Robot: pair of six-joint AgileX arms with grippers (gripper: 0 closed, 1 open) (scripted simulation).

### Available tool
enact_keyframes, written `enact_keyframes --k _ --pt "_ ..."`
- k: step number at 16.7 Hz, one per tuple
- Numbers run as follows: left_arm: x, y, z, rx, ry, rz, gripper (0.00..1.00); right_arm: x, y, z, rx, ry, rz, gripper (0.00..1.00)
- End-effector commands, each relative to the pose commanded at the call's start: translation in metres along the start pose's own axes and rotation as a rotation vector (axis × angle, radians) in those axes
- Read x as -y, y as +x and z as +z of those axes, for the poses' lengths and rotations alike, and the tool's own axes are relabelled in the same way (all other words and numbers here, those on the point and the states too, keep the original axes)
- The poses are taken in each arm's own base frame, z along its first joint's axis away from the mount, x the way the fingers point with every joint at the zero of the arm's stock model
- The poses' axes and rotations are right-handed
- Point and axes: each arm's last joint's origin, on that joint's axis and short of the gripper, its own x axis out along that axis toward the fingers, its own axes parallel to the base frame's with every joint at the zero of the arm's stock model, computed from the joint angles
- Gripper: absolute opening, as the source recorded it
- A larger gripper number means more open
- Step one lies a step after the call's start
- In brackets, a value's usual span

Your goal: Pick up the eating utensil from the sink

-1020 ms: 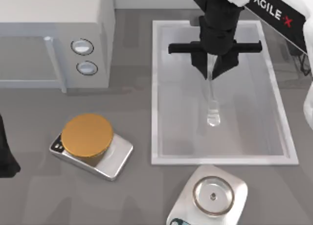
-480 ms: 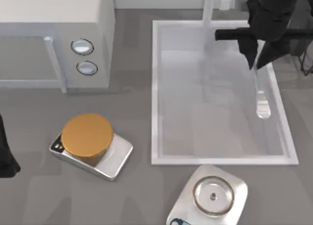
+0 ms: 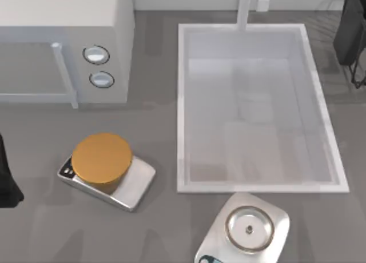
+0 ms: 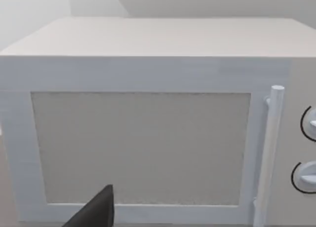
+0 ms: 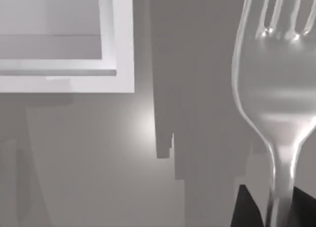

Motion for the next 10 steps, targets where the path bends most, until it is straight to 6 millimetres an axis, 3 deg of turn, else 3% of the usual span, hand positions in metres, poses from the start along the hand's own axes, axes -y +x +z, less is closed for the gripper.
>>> enact_keyframes --k 4,10 --pt "0.0 0.0 0.0 0.0 0.0 0.0 1.0 0.026 -0.001 -0.041 0.009 0.002 0.005 0.0" --pt "0.0 0.0 0.0 0.0 0.0 0.0 1.0 0.028 0.0 -0.044 0.006 -0.001 0.004 0.0"
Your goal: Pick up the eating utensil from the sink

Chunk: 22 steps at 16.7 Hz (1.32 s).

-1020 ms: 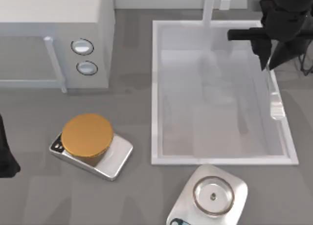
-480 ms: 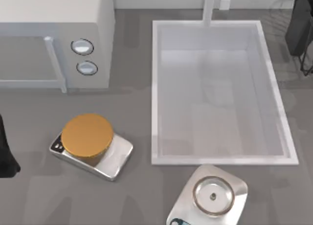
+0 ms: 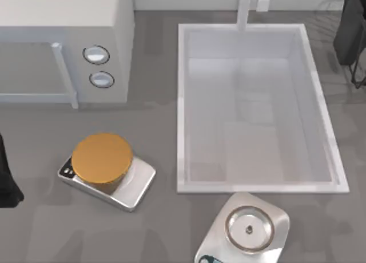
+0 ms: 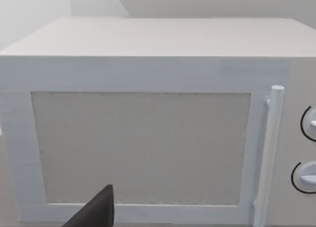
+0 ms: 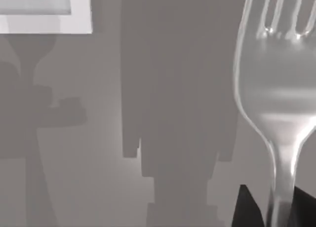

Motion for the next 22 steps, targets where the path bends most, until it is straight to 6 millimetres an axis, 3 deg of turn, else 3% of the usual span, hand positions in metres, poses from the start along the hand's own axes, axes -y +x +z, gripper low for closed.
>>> enact_keyframes --k 3,10,12,16,22 --pt "0.0 0.0 0.0 0.0 0.0 0.0 1.0 0.0 0.019 0.002 -0.006 0.001 0.001 0.0" --pt "0.0 0.0 0.0 0.0 0.0 0.0 1.0 0.001 0.099 0.002 0.012 0.002 0.0 0.0" --pt "0.0 0.0 0.0 0.0 0.0 0.0 1.0 0.001 0.109 0.0 0.004 0.002 0.001 0.0" --pt "0.0 0.0 0.0 0.0 0.0 0.0 1.0 0.001 0.109 -0.001 0.004 0.003 0.001 0.0" --pt "0.0 0.0 0.0 0.0 0.0 0.0 1.0 0.001 0.109 -0.001 0.004 0.003 0.001 0.45"
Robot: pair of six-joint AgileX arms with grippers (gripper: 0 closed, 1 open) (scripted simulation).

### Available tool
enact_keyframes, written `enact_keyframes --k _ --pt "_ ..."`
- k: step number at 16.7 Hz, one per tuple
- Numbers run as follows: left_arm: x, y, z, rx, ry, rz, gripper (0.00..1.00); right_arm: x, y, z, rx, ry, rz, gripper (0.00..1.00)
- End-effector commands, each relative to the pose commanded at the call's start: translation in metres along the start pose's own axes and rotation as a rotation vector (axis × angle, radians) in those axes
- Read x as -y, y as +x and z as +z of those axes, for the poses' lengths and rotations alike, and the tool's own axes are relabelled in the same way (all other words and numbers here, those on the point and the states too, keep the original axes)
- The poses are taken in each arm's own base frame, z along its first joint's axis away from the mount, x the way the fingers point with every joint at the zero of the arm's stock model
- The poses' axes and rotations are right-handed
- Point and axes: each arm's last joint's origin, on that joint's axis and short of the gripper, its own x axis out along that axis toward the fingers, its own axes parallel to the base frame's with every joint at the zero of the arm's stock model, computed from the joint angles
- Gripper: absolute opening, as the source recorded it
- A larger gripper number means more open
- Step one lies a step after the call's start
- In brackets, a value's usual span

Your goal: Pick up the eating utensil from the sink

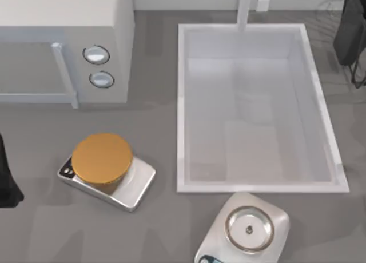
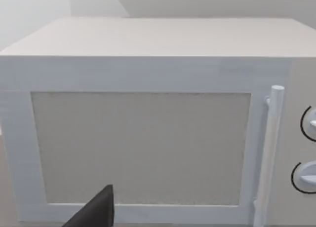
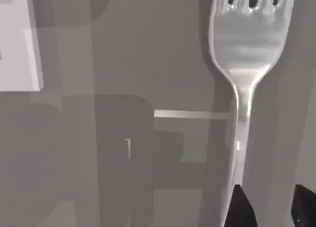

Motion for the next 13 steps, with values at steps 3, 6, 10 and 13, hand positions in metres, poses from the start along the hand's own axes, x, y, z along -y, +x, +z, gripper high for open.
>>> enact_keyframes --k 3,6,10,13 --pt "0.0 0.0 0.0 0.0 0.0 0.0 1.0 0.0 0.0 0.0 0.0 0.0 0.0 0.68" --pt "0.0 0.0 0.0 0.0 0.0 0.0 1.0 0.0 0.0 0.0 0.0 0.0 0.0 0.9" --pt "0.0 0.0 0.0 0.0 0.0 0.0 1.0 0.0 0.0 0.0 0.0 0.0 0.0 1.0" --pt "0.0 0.0 0.0 0.0 0.0 0.0 1.0 0.0 0.0 0.0 0.0 0.0 0.0 1.0"
